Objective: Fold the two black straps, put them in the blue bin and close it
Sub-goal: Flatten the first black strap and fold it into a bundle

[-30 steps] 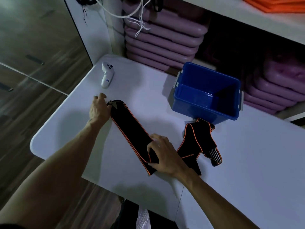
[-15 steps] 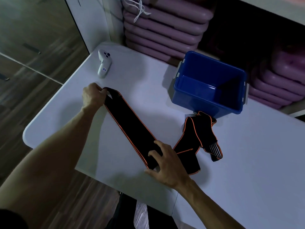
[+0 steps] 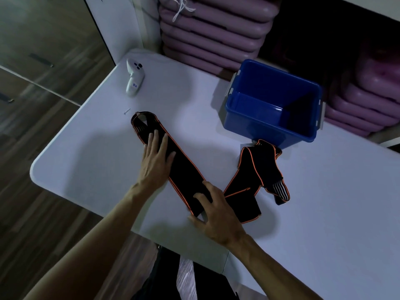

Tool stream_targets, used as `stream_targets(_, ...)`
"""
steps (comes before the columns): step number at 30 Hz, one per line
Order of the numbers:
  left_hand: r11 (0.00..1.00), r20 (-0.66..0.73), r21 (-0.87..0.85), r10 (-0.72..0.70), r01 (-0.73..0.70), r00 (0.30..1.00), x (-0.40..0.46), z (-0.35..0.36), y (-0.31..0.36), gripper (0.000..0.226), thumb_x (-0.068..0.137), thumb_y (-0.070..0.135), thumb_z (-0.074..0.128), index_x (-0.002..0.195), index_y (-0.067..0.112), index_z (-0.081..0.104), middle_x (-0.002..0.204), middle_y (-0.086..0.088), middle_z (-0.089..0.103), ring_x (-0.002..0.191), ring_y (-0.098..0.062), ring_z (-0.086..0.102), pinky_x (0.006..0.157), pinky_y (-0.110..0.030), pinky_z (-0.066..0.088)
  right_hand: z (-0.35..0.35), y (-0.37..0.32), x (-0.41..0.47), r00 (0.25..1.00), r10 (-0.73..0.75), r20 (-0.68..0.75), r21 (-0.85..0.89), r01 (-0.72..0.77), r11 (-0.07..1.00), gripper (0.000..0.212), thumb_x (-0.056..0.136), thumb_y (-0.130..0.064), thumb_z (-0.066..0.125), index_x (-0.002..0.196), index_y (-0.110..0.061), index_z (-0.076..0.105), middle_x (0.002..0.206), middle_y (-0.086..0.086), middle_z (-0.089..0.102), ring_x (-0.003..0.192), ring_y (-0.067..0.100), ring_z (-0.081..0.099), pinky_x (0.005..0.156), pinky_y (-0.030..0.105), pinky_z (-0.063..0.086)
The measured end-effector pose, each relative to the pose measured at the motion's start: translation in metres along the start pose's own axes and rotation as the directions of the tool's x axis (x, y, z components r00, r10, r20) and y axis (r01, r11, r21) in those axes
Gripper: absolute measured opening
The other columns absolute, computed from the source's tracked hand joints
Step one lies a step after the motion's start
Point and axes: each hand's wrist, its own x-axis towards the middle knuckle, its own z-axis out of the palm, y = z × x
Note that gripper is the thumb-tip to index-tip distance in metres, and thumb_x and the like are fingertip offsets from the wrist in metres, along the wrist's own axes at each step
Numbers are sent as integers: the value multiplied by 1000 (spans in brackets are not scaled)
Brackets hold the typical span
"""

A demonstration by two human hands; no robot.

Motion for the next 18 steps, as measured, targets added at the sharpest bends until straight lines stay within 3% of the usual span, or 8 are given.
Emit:
stream_targets(5,984,82,151,-112,98,990,15,4,-4,64,101,41,33,152,9,13,161,-15,1,149,-30,-2,120,-49,4,5,-4,-7,1000,18,-24,31,-17,999,56,88,-43,64,135,-16,49,147,14,37,139,25,35,110,30,38)
stream_targets(8,983,101,160,-102,85,990,13,0,-5,64,100,42,34,152,11,13,161,-16,1,149,-31,-4,120,-48,3,8,-4,-9,999,26,-32,48,-24,999,54,90,-42,62,135,-15,50,146,14,38,139,26,34,111,30,37)
stream_targets(12,988,27,151,-26,21,999,-4,-3,2,61,100,41,36,151,10,20,160,-19,7,149,-33,1,120,-46,6,5,-2,-10,1000,23,-18,67,-21,998,54,90,-45,62,134,-14,52,146,13,37,141,24,30,113,26,30)
stream_targets(18,973,94,220,-85,63,992,-15,8,-13,67,96,55,18,153,21,9,162,-9,-2,149,-25,-6,121,-48,4,1,7,-8,1000,-21,20,9,21,1000,54,93,-53,55,130,-12,55,144,14,41,139,26,35,112,38,38)
